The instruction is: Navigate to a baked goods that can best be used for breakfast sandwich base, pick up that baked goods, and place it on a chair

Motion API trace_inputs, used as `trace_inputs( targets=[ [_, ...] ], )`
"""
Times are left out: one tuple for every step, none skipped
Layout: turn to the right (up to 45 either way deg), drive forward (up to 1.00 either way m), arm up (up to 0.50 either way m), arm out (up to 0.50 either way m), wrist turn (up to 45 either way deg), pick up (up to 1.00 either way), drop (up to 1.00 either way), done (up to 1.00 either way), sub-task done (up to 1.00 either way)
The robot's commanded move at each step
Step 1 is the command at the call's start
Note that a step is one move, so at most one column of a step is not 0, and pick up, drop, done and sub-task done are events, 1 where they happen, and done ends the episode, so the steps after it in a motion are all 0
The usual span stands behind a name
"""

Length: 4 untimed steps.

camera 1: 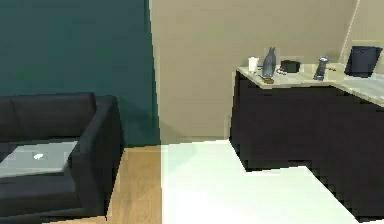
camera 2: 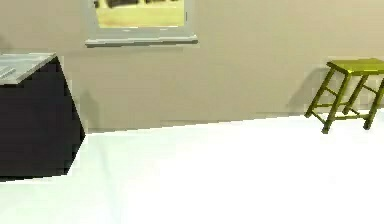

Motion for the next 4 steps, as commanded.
trace_inputs(
  targets=[
    [0.0,1.0,0.0,0.0,0.0,0.0,0.0,0.0,0.0],
    [-12.0,0.0,0.0,0.0,0.0,0.0,0.0,0.0,0.0],
    [0.0,0.15,0.0,0.0,0.0,0.0,0.0,0.0,0.0],
    [-21.0,0.0,0.0,0.0,0.0,0.0,0.0,0.0,0.0]
  ],
)
